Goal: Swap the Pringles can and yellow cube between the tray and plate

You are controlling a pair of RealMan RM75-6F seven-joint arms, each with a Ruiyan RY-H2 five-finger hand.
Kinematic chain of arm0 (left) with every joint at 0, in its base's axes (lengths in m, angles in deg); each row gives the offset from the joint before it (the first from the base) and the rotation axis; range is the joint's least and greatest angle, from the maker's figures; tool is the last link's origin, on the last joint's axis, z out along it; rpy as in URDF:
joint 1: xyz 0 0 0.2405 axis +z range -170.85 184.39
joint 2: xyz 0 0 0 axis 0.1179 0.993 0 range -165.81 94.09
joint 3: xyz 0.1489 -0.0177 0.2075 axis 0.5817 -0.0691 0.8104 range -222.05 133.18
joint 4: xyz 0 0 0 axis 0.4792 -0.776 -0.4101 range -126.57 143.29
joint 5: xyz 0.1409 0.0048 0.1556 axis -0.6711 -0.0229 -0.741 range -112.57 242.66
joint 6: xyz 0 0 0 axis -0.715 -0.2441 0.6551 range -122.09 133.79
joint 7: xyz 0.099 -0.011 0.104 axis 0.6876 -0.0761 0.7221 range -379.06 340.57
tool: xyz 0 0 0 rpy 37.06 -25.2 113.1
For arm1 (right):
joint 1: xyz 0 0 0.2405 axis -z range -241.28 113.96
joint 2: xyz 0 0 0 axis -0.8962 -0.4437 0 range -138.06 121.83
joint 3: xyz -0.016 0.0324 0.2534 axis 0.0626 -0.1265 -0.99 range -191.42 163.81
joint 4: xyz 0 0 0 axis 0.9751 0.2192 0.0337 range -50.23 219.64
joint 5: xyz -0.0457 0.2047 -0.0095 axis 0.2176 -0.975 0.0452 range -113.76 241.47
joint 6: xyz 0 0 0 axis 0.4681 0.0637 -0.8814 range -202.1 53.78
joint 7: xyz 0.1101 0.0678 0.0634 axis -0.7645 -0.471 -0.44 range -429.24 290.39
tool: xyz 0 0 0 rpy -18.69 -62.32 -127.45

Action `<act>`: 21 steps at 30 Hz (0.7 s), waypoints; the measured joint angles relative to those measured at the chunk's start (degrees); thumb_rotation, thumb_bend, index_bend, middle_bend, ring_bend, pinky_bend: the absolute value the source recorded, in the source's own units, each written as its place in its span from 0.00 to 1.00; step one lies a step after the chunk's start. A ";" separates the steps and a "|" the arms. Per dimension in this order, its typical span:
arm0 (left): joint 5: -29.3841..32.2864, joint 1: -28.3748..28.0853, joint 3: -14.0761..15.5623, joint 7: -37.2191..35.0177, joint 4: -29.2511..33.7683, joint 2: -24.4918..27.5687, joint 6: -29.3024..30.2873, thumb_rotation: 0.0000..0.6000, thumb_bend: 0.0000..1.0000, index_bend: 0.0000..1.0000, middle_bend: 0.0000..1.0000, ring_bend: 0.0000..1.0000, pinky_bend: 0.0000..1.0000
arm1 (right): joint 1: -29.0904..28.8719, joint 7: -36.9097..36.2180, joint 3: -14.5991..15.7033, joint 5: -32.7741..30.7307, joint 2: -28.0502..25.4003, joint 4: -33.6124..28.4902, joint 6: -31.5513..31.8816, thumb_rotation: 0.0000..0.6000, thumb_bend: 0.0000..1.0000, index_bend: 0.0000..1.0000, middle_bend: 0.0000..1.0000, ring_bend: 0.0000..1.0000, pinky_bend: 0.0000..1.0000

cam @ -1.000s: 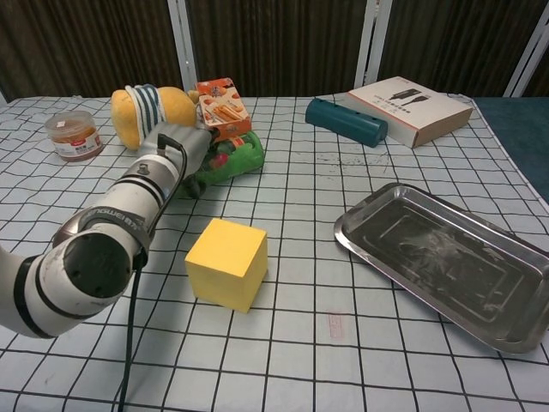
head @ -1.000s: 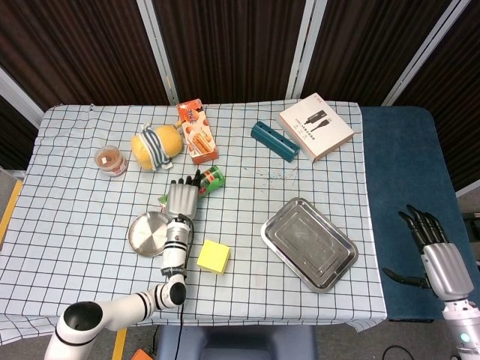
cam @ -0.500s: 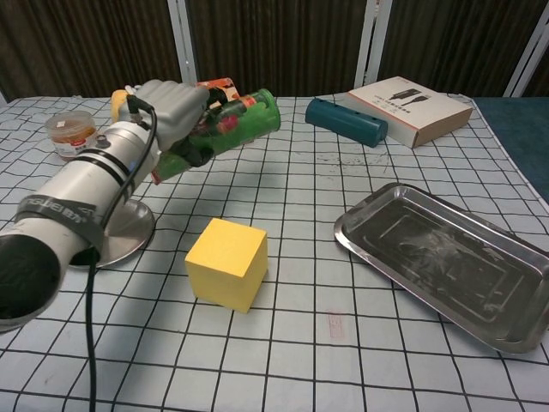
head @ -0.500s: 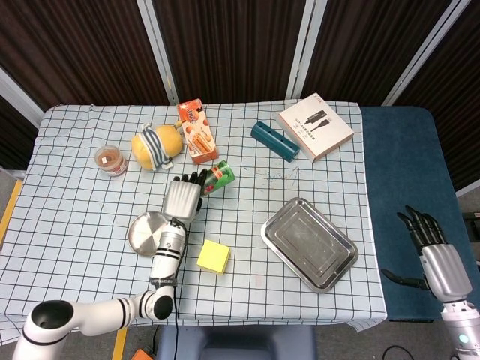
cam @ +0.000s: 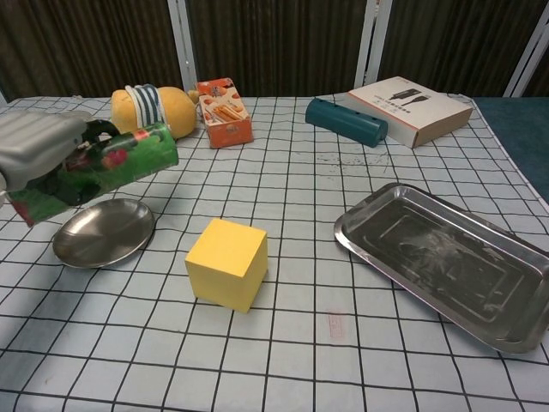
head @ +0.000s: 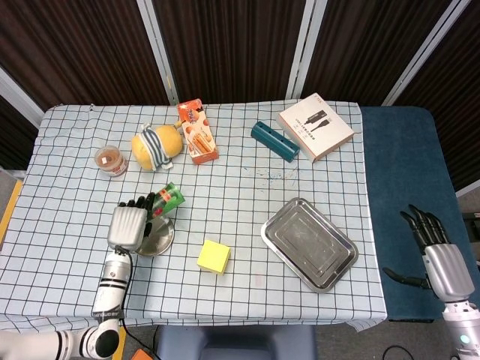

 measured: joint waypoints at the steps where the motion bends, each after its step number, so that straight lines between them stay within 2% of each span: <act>1: -0.17 0.60 0.52 -0.41 -0.03 -0.01 0.12 1.00 0.50 0.36 0.51 0.58 0.68 | -0.01 0.15 -0.02 -0.04 0.05 -0.04 -0.03 1.00 0.06 0.00 0.00 0.00 0.00; 8: -0.79 2.83 2.28 -0.47 -2.78 -1.62 -0.93 1.00 0.48 0.27 0.40 0.45 0.61 | -0.11 0.60 0.05 -0.07 0.15 -0.16 -0.37 1.00 0.06 0.00 0.00 0.00 0.00; 10: -0.85 3.15 2.43 -0.05 -2.88 -1.69 -1.17 1.00 0.47 0.20 0.34 0.39 0.54 | -0.19 0.67 -0.05 -0.38 0.14 -0.21 -0.63 1.00 0.06 0.00 0.00 0.00 0.00; 12: -0.60 3.37 2.54 0.70 -2.79 -1.64 -1.52 1.00 0.44 0.09 0.24 0.30 0.46 | -0.24 0.71 -0.09 -0.52 0.09 -0.33 -0.79 1.00 0.06 0.00 0.00 0.00 0.00; 14: 0.12 3.59 2.56 1.67 -2.34 -1.43 -2.16 1.00 0.42 0.01 0.13 0.19 0.38 | -0.23 0.71 -0.07 -0.46 0.07 -0.35 -0.75 1.00 0.06 0.00 0.00 0.00 0.00; 17: 1.39 3.86 2.33 2.56 -1.18 -0.82 -3.25 1.00 0.40 0.00 0.02 0.07 0.28 | -0.19 0.70 -0.04 -0.36 0.09 -0.35 -0.65 1.00 0.06 0.00 0.00 0.00 0.00; 19: 1.74 3.98 2.08 3.12 -0.70 -0.41 -3.53 1.00 0.39 0.00 0.00 0.01 0.23 | -0.20 0.69 -0.05 -0.45 0.09 -0.36 -0.74 1.00 0.06 0.00 0.00 0.00 0.00; 21: 1.62 4.13 1.87 3.48 -0.47 -0.21 -3.55 1.00 0.39 0.00 0.00 0.00 0.20 | -0.22 0.70 -0.05 -0.46 0.07 -0.38 -0.79 1.00 0.06 0.00 0.00 0.00 0.00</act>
